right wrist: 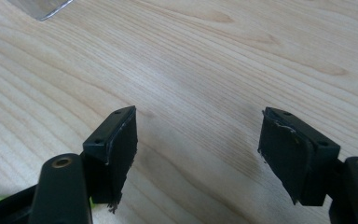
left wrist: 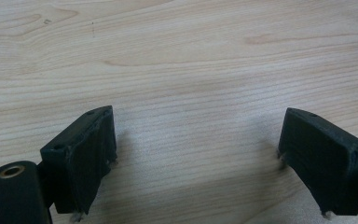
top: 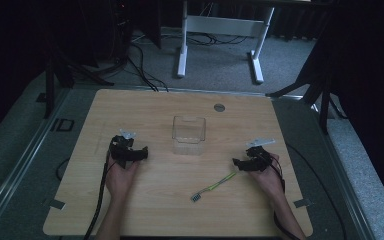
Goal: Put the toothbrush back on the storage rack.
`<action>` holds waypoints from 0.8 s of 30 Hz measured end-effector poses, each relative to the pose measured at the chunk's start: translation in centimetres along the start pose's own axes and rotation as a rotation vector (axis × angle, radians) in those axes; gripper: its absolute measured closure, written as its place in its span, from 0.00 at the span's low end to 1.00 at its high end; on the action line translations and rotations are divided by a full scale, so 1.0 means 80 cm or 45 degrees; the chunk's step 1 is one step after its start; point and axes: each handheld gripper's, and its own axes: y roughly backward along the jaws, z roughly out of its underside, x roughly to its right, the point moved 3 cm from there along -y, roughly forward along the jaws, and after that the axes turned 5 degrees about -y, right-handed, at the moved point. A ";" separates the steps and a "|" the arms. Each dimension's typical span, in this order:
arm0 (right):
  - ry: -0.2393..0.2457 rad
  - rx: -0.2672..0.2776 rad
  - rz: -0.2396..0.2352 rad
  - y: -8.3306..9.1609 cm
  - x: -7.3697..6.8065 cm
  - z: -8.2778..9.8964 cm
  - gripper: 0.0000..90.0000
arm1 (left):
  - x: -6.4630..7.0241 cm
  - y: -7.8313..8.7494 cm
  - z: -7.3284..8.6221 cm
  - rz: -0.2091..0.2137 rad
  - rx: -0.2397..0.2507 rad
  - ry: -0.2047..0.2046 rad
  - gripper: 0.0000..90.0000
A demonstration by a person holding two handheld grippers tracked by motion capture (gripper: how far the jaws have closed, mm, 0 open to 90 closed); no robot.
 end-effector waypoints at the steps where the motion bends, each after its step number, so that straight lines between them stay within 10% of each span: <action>1: 0.009 -0.002 -0.002 0.001 -0.001 0.000 0.31 | 0.000 0.000 0.000 -0.001 -0.001 -0.001 0.13; 24: 0.140 -0.012 -0.049 0.023 -0.015 -0.013 0.35 | 0.000 0.001 0.001 -0.002 -0.004 -0.004 0.13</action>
